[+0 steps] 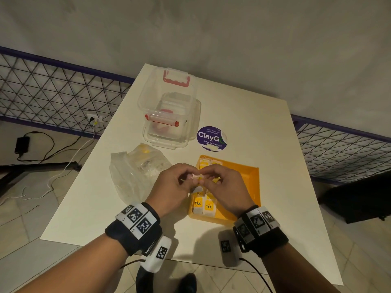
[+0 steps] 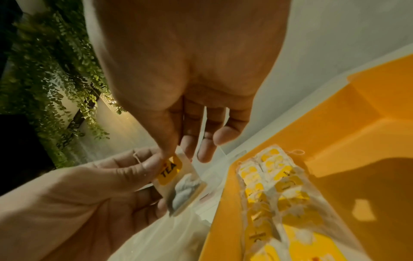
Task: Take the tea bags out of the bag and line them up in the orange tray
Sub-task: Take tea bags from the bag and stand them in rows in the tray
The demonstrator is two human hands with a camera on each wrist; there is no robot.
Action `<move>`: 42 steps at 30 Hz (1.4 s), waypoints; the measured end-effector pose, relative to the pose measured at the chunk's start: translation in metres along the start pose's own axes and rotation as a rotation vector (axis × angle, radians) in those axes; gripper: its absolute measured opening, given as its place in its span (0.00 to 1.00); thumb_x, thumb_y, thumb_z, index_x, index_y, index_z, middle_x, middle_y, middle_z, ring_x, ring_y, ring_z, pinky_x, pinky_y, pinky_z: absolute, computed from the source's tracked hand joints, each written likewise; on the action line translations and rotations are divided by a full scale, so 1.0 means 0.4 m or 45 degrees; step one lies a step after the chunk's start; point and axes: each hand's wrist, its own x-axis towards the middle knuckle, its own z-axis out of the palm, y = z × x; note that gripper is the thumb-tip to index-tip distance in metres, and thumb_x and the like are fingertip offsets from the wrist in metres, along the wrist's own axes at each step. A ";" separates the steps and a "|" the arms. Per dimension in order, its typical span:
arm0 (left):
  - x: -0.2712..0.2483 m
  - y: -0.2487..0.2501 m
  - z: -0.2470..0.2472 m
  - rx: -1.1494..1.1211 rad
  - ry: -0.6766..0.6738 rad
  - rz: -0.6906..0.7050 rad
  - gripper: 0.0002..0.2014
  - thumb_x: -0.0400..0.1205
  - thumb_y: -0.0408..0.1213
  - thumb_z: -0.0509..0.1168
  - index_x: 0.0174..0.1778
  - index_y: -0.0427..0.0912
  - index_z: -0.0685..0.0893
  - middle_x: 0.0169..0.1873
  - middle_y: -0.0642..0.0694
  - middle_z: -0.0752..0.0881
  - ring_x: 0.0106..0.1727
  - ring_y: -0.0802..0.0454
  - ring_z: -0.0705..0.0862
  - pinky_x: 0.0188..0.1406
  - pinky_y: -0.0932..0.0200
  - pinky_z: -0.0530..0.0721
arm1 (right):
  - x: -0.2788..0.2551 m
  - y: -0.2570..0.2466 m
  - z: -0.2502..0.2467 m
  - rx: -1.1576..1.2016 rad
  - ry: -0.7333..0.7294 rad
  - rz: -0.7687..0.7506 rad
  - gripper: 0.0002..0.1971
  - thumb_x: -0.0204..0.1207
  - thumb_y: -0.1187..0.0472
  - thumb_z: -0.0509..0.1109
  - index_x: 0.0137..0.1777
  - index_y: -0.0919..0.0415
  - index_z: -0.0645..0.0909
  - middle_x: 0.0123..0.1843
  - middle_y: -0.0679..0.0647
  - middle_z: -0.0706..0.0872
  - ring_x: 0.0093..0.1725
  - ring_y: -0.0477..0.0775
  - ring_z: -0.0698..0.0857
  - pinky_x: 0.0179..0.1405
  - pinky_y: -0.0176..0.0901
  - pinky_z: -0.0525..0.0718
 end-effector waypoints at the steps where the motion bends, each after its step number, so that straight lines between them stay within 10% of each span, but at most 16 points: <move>1: -0.002 0.005 0.002 -0.012 0.011 -0.008 0.09 0.78 0.29 0.74 0.48 0.48 0.87 0.36 0.49 0.85 0.36 0.60 0.85 0.40 0.66 0.84 | 0.002 0.000 -0.003 0.010 0.013 0.009 0.06 0.75 0.62 0.78 0.50 0.54 0.90 0.45 0.43 0.89 0.47 0.34 0.84 0.44 0.20 0.76; 8: -0.009 0.027 -0.004 -0.064 -0.004 0.016 0.12 0.78 0.30 0.75 0.53 0.47 0.84 0.35 0.51 0.85 0.37 0.61 0.85 0.40 0.70 0.83 | 0.004 -0.008 -0.032 0.028 -0.052 0.003 0.05 0.72 0.65 0.79 0.41 0.55 0.88 0.39 0.45 0.89 0.41 0.37 0.84 0.40 0.25 0.78; 15: -0.022 0.017 -0.091 -0.034 0.178 0.068 0.11 0.80 0.34 0.72 0.56 0.52 0.84 0.42 0.57 0.87 0.47 0.55 0.87 0.47 0.66 0.84 | 0.067 0.044 -0.174 -0.053 0.256 0.138 0.07 0.73 0.71 0.75 0.45 0.59 0.89 0.38 0.51 0.87 0.34 0.38 0.83 0.30 0.24 0.78; 26: -0.060 -0.117 -0.341 0.030 0.816 0.003 0.12 0.82 0.33 0.68 0.46 0.58 0.83 0.46 0.41 0.87 0.49 0.38 0.87 0.50 0.41 0.87 | 0.117 0.128 -0.148 -0.426 0.140 0.349 0.08 0.72 0.70 0.71 0.39 0.56 0.85 0.37 0.51 0.86 0.37 0.51 0.83 0.29 0.36 0.75; 33: -0.096 -0.196 -0.355 0.402 0.598 -0.314 0.08 0.80 0.32 0.69 0.40 0.52 0.88 0.43 0.55 0.90 0.49 0.53 0.87 0.50 0.57 0.80 | 0.134 0.163 -0.108 -0.450 0.185 0.432 0.07 0.70 0.68 0.73 0.37 0.53 0.86 0.42 0.53 0.88 0.40 0.54 0.86 0.32 0.36 0.75; 42: -0.108 -0.230 -0.321 0.523 0.392 -0.133 0.10 0.79 0.31 0.71 0.47 0.52 0.91 0.47 0.57 0.84 0.50 0.66 0.82 0.50 0.74 0.75 | 0.144 0.173 -0.093 -0.483 0.196 0.485 0.13 0.69 0.74 0.68 0.35 0.53 0.86 0.36 0.52 0.87 0.30 0.48 0.83 0.25 0.32 0.75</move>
